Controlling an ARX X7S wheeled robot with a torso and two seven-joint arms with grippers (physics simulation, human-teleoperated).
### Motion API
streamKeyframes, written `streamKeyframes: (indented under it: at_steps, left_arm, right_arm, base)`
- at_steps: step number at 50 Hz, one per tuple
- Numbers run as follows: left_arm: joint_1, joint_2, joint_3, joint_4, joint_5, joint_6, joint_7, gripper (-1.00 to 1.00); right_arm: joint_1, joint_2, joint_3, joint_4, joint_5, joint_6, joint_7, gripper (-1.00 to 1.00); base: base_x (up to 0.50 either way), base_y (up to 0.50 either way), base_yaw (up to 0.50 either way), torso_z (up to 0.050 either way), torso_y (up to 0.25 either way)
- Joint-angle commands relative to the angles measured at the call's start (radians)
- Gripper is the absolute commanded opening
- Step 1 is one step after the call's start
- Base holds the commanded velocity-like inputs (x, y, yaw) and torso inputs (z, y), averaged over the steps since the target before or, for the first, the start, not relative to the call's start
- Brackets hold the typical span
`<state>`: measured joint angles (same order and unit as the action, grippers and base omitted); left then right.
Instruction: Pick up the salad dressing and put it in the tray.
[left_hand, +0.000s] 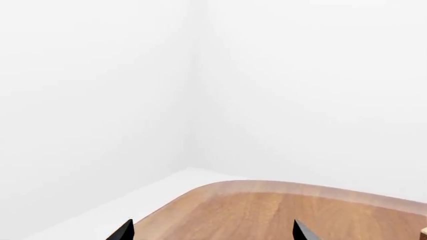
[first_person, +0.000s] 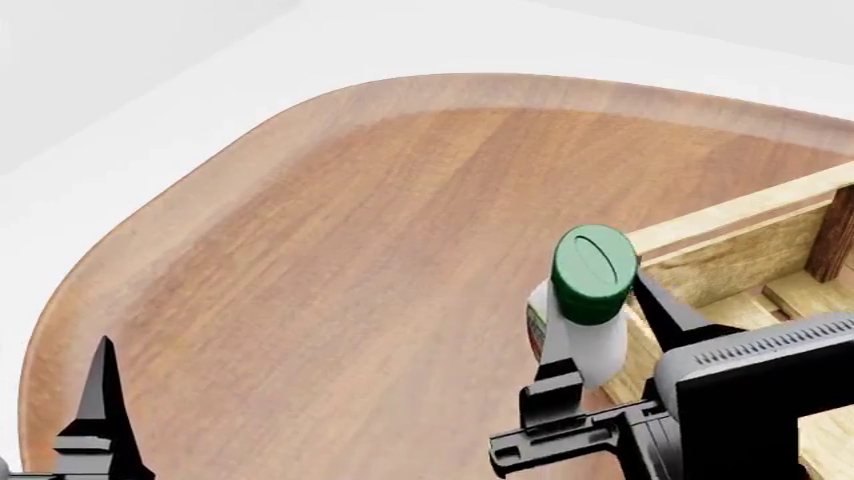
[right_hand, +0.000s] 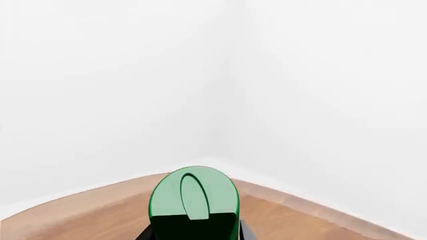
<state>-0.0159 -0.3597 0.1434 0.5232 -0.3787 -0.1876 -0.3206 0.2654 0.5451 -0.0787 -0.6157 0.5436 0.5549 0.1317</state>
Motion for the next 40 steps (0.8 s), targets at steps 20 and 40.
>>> streamKeyframes:
  at_steps: [20, 40]
  left_arm:
    - [0.002, -0.006, 0.006, -0.003, -0.003, 0.009, -0.007, 1.00]
    - [-0.004, -0.013, 0.009, 0.000, -0.001, 0.009, -0.014, 1.00]
  right_arm:
    - [0.197, 0.077, 0.169, 0.138, -0.024, 0.136, 0.130, -1.00]
    - [0.323, 0.074, 0.136, 0.409, -0.089, 0.118, 0.128, -1.00]
  base:
    - [0.00, 0.00, 0.00, 0.000, 0.001]
    - [0.00, 0.00, 0.00, 0.000, 0.001]
